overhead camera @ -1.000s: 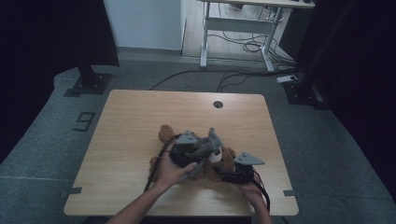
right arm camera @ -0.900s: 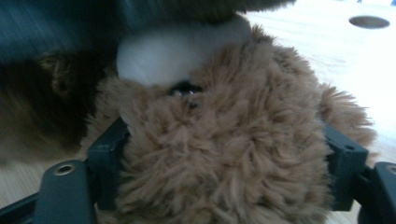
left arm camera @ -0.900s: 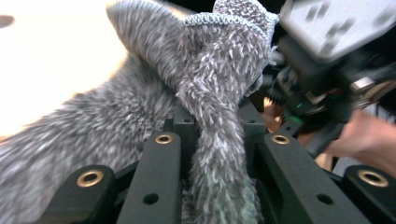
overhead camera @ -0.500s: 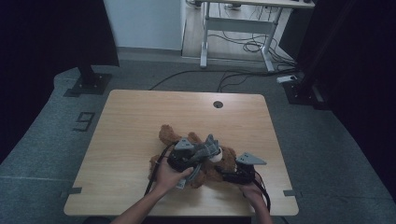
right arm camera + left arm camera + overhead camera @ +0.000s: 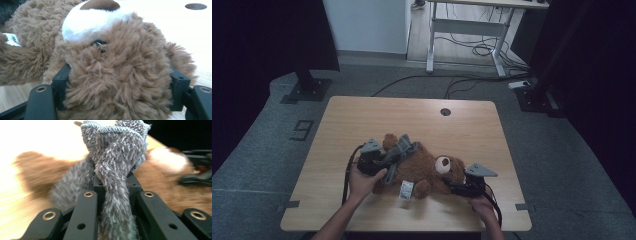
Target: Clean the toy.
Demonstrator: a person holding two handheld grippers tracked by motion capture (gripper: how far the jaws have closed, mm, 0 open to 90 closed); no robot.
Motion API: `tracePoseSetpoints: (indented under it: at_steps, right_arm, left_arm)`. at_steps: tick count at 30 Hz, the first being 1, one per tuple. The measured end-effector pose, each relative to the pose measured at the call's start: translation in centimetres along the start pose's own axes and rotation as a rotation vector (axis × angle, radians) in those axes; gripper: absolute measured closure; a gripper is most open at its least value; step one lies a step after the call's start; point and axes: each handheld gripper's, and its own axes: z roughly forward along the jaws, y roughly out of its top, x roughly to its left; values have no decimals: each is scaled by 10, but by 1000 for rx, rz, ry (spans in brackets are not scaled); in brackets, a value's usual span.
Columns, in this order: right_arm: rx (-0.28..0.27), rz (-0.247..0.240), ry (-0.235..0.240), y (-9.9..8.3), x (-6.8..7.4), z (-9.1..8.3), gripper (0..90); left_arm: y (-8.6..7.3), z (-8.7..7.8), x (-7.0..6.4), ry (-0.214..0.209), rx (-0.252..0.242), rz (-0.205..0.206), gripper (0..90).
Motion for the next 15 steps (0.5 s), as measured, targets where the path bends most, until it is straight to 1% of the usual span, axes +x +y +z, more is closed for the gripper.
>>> tracePoseSetpoints:
  at_steps: [3, 4, 7, 8, 10, 11, 12, 14, 15]
  right_arm:
    - [-1, 0, 1, 0, 0, 0, 274]
    - [-1, 1, 1, 0, 0, 0, 274]
    - [-1, 4, 0, 0, 0, 0, 274]
    - [-2, 4, 0, 0, 0, 0, 274]
    - [-5, 8, 2, -1, -1, 0, 274]
    - [-3, 11, 4, -1, -1, 0, 274]
    - [-6, 16, 5, -1, -2, 0, 274]
    - [-7, 18, 7, -1, -2, 0, 274]
    - [-7, 19, 7, -1, -2, 0, 274]
  left_arm:
    - [-12, 3, 19, 25, 33, -45, 764]
    - [-17, 4, 24, 36, 47, -54, 765]
    - [-31, 10, 35, 75, 103, -55, 767]
    - [-36, 12, 39, 77, 120, -71, 766]
    - [-45, 15, 47, 60, 149, -105, 766]
    - [-47, 16, 49, 52, 161, -107, 766]
    - [-47, 15, 50, 51, 162, -105, 766]
    - [-45, 12, 47, 56, 160, -94, 766]
    - [-44, 11, 46, 46, 154, -97, 765]
